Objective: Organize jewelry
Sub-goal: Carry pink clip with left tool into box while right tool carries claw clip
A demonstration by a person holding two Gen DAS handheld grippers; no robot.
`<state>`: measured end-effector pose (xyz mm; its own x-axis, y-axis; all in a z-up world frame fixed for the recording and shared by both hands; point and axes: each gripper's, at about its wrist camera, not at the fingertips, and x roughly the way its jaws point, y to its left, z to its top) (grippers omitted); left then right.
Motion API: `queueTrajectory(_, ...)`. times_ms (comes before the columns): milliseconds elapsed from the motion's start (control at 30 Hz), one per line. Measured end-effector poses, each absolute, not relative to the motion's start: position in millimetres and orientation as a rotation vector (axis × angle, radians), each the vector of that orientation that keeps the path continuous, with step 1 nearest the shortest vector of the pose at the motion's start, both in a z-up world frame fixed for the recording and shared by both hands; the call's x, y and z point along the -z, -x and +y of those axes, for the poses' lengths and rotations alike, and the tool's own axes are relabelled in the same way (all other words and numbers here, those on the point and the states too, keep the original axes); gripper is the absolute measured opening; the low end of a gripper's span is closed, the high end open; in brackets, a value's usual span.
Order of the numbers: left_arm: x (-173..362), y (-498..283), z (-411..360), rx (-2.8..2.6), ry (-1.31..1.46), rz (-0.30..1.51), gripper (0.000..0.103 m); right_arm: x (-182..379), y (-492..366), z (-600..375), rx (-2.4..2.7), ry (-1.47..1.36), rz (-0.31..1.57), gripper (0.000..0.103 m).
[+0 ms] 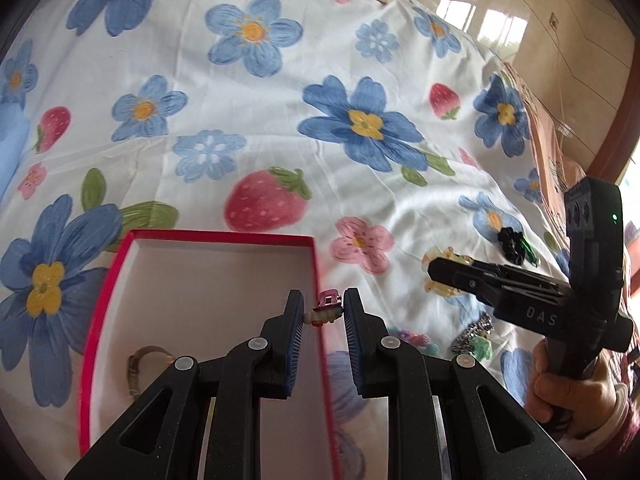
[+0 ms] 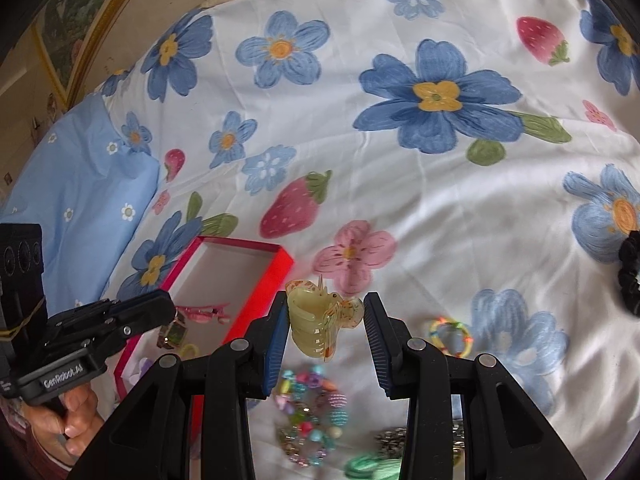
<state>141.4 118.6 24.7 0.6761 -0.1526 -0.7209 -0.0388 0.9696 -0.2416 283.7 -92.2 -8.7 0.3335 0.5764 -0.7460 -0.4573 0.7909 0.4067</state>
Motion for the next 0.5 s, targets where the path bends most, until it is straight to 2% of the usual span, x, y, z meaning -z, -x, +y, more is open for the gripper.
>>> queueTrajectory(500,-4,-146,195,-0.127,0.344,0.805,0.019,17,-274,4,-0.847,-0.04,1.047,0.038)
